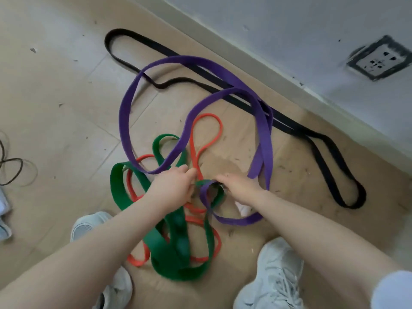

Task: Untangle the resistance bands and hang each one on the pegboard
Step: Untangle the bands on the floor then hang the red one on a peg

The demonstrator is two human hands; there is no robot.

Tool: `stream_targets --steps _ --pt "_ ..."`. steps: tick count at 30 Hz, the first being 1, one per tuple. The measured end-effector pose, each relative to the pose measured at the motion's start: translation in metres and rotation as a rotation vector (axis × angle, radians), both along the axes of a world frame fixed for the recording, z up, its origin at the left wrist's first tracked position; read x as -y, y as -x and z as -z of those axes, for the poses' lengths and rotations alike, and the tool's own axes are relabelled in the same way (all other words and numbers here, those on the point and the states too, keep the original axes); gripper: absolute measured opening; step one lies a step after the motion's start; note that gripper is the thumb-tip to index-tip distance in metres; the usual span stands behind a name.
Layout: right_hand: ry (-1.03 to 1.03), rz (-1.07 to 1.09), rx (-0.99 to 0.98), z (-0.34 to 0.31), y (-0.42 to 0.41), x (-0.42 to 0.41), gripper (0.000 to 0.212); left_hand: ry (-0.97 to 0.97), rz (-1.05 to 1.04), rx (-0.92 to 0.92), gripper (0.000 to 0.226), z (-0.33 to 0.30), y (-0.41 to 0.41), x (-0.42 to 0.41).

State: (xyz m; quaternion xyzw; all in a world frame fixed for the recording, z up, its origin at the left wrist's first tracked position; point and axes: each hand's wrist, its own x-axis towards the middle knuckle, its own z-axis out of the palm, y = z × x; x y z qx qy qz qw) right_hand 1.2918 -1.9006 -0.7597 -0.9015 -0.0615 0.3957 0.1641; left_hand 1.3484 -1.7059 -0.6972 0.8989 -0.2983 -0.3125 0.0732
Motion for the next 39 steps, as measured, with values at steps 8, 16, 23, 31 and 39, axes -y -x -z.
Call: stream_targets --steps 8,16,23,31,39 --pt "0.095 -0.028 -0.298 -0.033 0.084 0.109 0.050 -0.075 0.095 -0.093 0.040 0.059 0.023 0.087" --pt "0.198 1.069 0.048 0.011 0.049 0.149 0.084 -0.027 0.105 0.001 0.044 0.046 -0.008 0.147" --pt "0.090 1.054 0.321 0.019 0.055 0.130 0.027 0.093 0.287 0.109 0.068 0.055 -0.024 0.199" --pt "-0.173 0.814 0.258 -0.052 0.069 0.173 0.034 0.013 0.390 0.171 0.047 0.054 -0.020 0.228" --pt "0.319 0.453 0.011 -0.094 0.087 0.192 0.053 0.115 0.336 -0.142 0.039 0.038 0.015 0.223"
